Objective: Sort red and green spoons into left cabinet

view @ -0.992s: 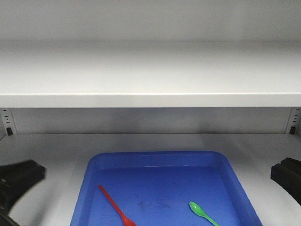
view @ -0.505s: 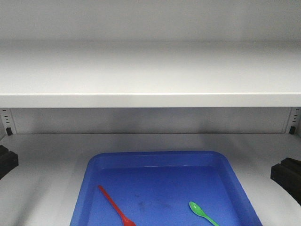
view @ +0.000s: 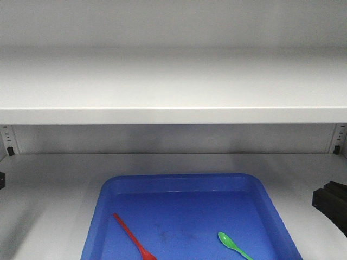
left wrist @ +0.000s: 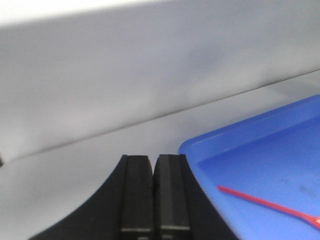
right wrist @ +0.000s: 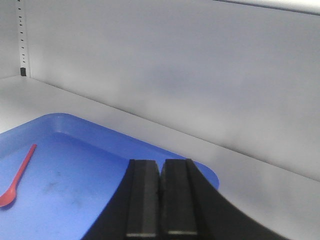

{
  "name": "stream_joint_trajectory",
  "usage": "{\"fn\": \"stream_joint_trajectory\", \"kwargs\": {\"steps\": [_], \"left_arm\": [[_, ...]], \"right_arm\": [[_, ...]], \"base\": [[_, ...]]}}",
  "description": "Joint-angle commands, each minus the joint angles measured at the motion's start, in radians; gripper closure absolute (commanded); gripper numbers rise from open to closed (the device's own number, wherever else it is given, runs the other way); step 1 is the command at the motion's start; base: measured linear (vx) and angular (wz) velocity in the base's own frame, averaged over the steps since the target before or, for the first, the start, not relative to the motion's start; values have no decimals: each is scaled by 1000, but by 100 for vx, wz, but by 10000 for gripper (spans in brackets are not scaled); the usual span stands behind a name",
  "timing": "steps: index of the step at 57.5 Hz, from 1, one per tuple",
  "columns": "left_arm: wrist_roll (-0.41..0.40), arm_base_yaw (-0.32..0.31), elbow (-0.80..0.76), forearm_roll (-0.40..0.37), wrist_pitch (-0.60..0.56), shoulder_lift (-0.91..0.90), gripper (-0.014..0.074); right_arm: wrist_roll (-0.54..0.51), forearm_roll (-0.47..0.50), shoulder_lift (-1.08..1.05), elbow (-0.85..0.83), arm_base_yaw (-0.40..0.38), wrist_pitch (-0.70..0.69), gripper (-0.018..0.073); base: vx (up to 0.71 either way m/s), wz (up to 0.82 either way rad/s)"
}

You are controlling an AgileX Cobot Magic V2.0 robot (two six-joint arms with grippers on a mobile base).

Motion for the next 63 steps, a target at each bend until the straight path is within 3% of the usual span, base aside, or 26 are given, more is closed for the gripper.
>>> {"fn": "stream_joint_trajectory", "kwargs": {"steps": [1, 6, 13, 25, 34, 53, 59, 63], "left_arm": [[-259, -1, -36, 219, -55, -13, 600], [-414, -1, -34, 374, -74, -24, 600], [-514, 21, -33, 492, -95, -82, 600], [-507, 100, 0, 492, -80, -227, 600], [-525, 132, 181, 483, -147, -379, 600], [-692, 134, 654, 494, -388, -715, 600], [-739, 134, 755, 495, -403, -789, 600], [-766, 136, 752, 536, -319, -800, 600]], "right_arm": [[0, 28, -3, -29, -5, -13, 562], [0, 28, -3, -29, -5, -13, 562], [0, 28, -3, -29, -5, -13, 562], [-1, 28, -3, -29, -5, -13, 562], [-1, 28, -3, -29, -5, -13, 562], [-1, 28, -3, -29, -5, -13, 562], [-1, 28, -3, -29, -5, -13, 562], [-1, 28, -3, -29, -5, -13, 562]], "base": [[0, 0], [0, 0], [0, 0], [0, 0], [0, 0], [0, 0], [0, 0], [0, 0]]}}
